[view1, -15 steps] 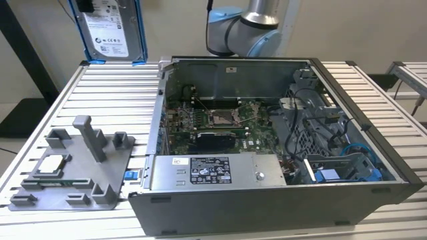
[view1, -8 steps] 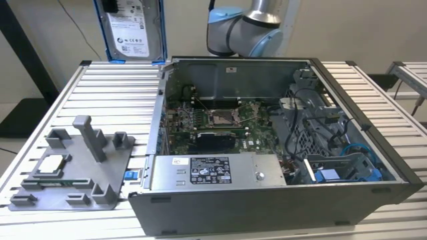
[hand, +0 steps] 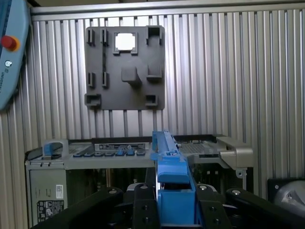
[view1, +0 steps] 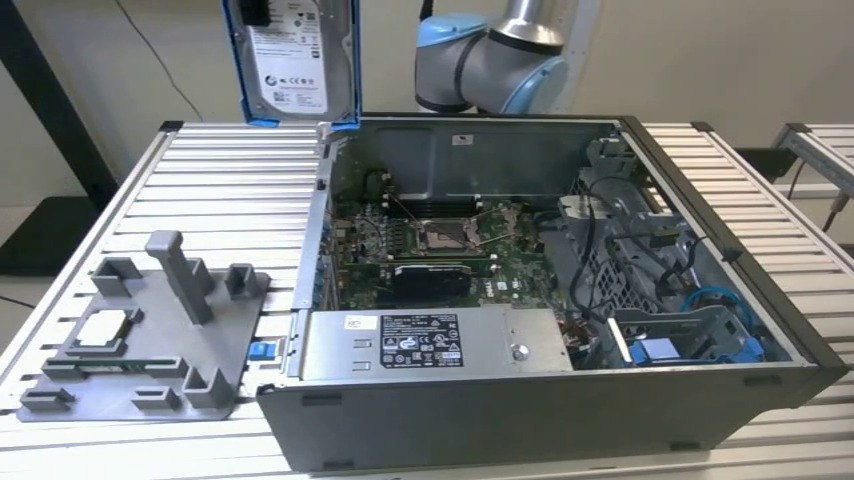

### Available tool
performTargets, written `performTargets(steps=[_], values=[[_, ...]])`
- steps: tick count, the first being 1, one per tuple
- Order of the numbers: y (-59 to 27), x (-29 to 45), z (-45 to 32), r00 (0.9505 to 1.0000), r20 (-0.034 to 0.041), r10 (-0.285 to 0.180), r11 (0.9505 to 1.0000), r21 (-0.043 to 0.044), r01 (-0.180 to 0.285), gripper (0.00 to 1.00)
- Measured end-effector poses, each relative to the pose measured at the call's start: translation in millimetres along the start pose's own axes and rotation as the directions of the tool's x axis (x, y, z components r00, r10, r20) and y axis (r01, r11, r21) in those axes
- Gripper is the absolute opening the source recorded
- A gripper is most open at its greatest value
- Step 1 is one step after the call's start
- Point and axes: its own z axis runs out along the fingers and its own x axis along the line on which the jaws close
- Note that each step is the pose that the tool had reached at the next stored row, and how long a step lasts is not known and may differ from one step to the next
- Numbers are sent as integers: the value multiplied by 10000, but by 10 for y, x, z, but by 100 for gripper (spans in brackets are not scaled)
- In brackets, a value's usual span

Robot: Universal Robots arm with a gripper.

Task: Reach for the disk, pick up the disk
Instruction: 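Pick up the disk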

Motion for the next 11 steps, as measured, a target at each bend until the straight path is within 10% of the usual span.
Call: performTargets(steps=[11], values=[[-439, -28, -15, 10000, -3, 1, 10000, -46, -1, 0]])
